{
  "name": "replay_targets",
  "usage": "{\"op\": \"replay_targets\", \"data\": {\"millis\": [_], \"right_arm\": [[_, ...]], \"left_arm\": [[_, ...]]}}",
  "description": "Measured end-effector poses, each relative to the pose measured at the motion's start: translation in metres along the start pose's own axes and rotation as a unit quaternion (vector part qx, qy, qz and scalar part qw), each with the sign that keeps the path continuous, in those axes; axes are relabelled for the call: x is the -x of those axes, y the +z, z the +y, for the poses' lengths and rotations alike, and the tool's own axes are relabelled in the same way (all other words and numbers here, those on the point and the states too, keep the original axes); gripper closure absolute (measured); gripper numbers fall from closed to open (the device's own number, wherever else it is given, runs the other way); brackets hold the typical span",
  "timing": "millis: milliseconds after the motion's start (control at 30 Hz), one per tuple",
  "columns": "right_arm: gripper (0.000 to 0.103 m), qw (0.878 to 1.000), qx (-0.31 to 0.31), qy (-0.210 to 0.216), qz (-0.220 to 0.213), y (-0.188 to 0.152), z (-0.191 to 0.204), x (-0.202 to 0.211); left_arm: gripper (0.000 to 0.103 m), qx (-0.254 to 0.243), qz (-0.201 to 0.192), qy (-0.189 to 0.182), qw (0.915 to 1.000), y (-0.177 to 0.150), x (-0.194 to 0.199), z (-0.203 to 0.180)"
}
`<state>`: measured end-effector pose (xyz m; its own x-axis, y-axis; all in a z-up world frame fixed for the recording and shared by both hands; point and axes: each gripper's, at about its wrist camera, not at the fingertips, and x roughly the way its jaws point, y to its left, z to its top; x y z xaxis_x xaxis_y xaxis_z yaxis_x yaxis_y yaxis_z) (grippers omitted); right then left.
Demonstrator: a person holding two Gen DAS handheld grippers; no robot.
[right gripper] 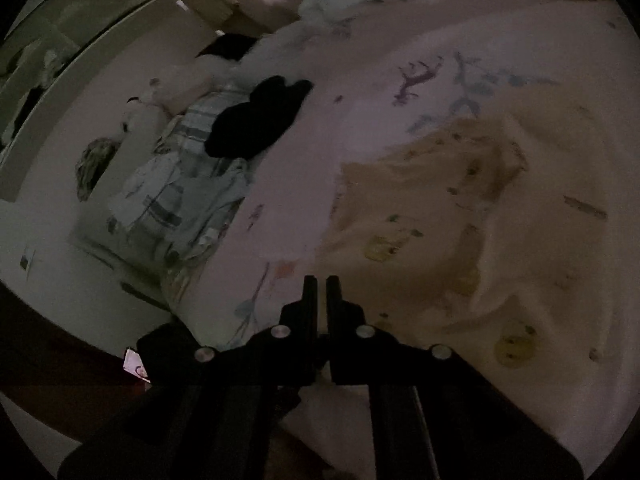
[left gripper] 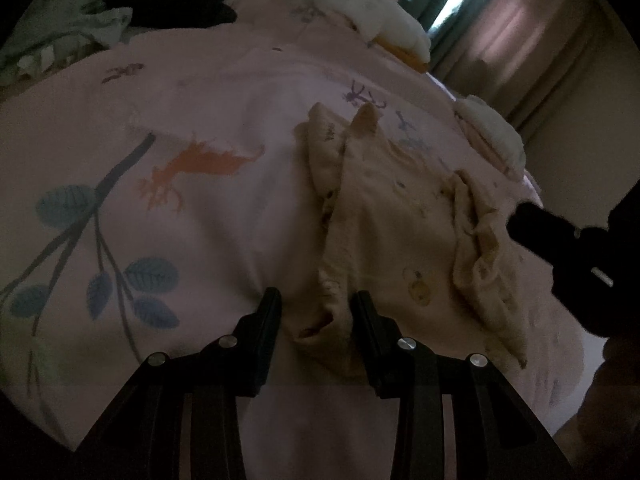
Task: Fold small clothes
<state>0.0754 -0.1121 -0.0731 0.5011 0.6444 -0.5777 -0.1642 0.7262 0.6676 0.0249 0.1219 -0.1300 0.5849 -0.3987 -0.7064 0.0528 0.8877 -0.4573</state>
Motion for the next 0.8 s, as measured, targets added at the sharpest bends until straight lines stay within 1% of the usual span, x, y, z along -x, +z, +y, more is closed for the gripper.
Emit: {"op": "replay_targets", "data": {"millis": [33,67,100,133,167,200,233,300,367,400,467,533,567,600,633,667,700,733,767,800], "right_arm": [[0.093,1.000,-0.006,-0.005,-0.002,0.001,-0.006,0.003],[0.090,0.999,-0.006,-0.030,-0.012,0.003,-0.012,0.010],[0.081,0.998,0.000,-0.063,-0.023,0.003,-0.019,0.017],[0.068,0.994,0.009,-0.105,-0.033,0.003,-0.022,0.022],[0.058,0.988,0.018,-0.145,-0.039,0.003,-0.027,0.028],[0.041,0.986,0.021,-0.163,-0.040,0.002,-0.028,0.030],[0.033,0.982,0.027,-0.183,-0.041,0.001,-0.032,0.033],[0.032,0.976,0.044,-0.207,-0.044,-0.003,-0.031,0.033],[0.028,0.969,0.071,-0.234,-0.034,-0.006,-0.024,0.024],[0.025,0.965,0.084,-0.245,-0.028,-0.007,-0.022,0.018],[0.025,0.960,0.107,-0.259,-0.016,-0.011,-0.015,0.002],[0.025,0.955,0.114,-0.274,-0.007,-0.012,-0.016,-0.013],[0.024,0.948,0.123,-0.293,0.001,-0.014,-0.017,-0.021],[0.028,0.940,0.138,-0.314,0.009,-0.016,-0.019,-0.030],[0.034,0.925,0.165,-0.343,0.011,-0.021,-0.021,-0.041],[0.036,0.919,0.177,-0.352,0.003,-0.024,-0.022,-0.041],[0.041,0.915,0.186,-0.357,-0.008,-0.027,-0.022,-0.040],[0.058,0.917,0.184,-0.352,-0.017,-0.028,-0.022,-0.036],[0.066,0.922,0.170,-0.347,-0.028,-0.026,-0.025,-0.030],[0.085,0.932,0.141,-0.333,-0.038,-0.021,-0.031,-0.020]], "left_arm": [[0.065,0.005,0.000,-0.004,1.0000,0.000,0.000,0.001],[0.065,0.009,0.000,-0.007,0.9999,0.001,0.000,0.002],[0.065,0.011,0.000,-0.009,0.9999,0.001,0.001,0.003],[0.065,0.011,0.000,-0.011,0.9999,0.002,0.001,0.003],[0.065,0.012,-0.001,-0.012,0.9999,0.001,0.000,0.003],[0.065,0.012,-0.001,-0.012,0.9998,0.001,0.000,0.003],[0.065,0.013,-0.002,-0.012,0.9998,0.001,0.000,0.003],[0.065,0.014,-0.002,-0.011,0.9998,0.001,-0.002,0.002],[0.065,0.011,-0.002,-0.010,0.9999,0.001,-0.002,0.001],[0.065,0.009,-0.003,-0.009,0.9999,0.000,-0.002,0.001],[0.065,0.008,-0.003,-0.010,0.9999,-0.001,0.000,0.003],[0.065,0.008,-0.003,-0.012,0.9999,0.000,0.000,0.004],[0.065,0.007,-0.003,-0.013,0.9999,0.000,0.000,0.004],[0.065,0.007,-0.003,-0.014,0.9999,0.000,0.000,0.005],[0.065,0.006,-0.004,-0.015,0.9999,-0.001,0.000,0.006],[0.065,0.005,-0.004,-0.017,0.9998,-0.002,0.001,0.006],[0.065,0.003,-0.005,-0.019,0.9998,-0.002,0.001,0.007],[0.065,0.003,-0.005,-0.021,0.9998,-0.002,0.001,0.007],[0.065,0.004,-0.006,-0.022,0.9997,-0.002,0.002,0.008],[0.065,0.006,-0.006,-0.025,0.9997,-0.002,0.002,0.009]]}}
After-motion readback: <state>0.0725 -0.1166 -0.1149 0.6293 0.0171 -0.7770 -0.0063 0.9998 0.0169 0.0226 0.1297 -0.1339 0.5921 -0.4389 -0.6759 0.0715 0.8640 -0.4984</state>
